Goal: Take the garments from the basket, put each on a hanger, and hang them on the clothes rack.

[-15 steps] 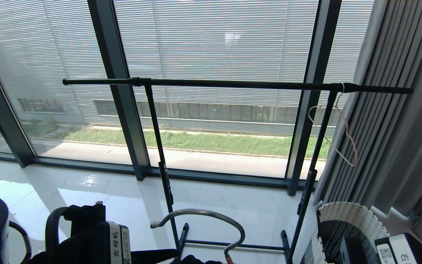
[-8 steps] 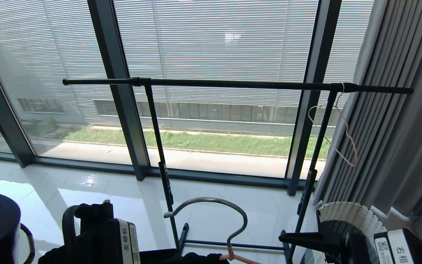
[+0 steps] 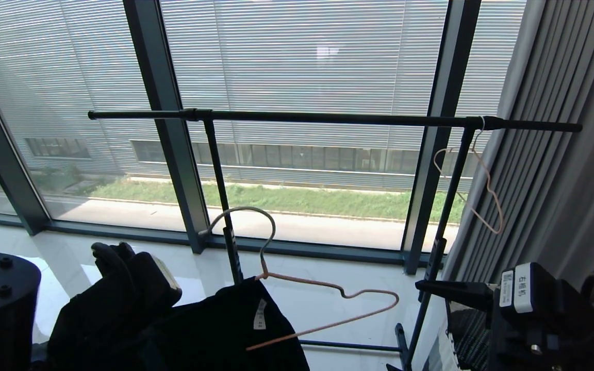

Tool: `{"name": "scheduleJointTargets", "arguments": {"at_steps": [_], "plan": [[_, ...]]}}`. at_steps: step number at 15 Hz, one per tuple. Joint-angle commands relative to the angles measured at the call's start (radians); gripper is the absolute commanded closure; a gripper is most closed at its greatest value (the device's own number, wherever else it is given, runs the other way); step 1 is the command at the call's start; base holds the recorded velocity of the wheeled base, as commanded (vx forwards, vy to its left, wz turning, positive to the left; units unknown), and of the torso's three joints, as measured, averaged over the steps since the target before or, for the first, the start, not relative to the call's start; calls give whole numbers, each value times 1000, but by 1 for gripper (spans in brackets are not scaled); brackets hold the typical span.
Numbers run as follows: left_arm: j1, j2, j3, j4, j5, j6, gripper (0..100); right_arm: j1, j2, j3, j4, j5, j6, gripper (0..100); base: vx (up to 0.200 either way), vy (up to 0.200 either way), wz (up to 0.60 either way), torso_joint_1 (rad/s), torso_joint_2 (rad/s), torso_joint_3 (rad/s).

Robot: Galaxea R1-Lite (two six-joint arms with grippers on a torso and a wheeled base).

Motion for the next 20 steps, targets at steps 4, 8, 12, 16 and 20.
{"name": "scheduleJointTargets", "arguments": {"at_steps": [4,8,12,16,20], "plan": [[28,2,-109,-3,100,-111,100,-3,180,-48,-27,1,127,0,0,0,0,0,0,0],[23,25,-128,-67,103,-108,100,92,398,-178,-136,-139,279,0,0,0,0,0,0,0],[6,44,-131,-98,117,-106,100,152,553,-368,-165,-321,389,0,0,0,0,0,0,0],[-15,42,-135,-98,118,-106,100,152,600,-383,-165,-372,386,0,0,0,0,0,0,0],[-15,34,-138,-98,120,-106,100,138,633,-374,-163,-504,380,0,0,0,0,0,0,0]]}}
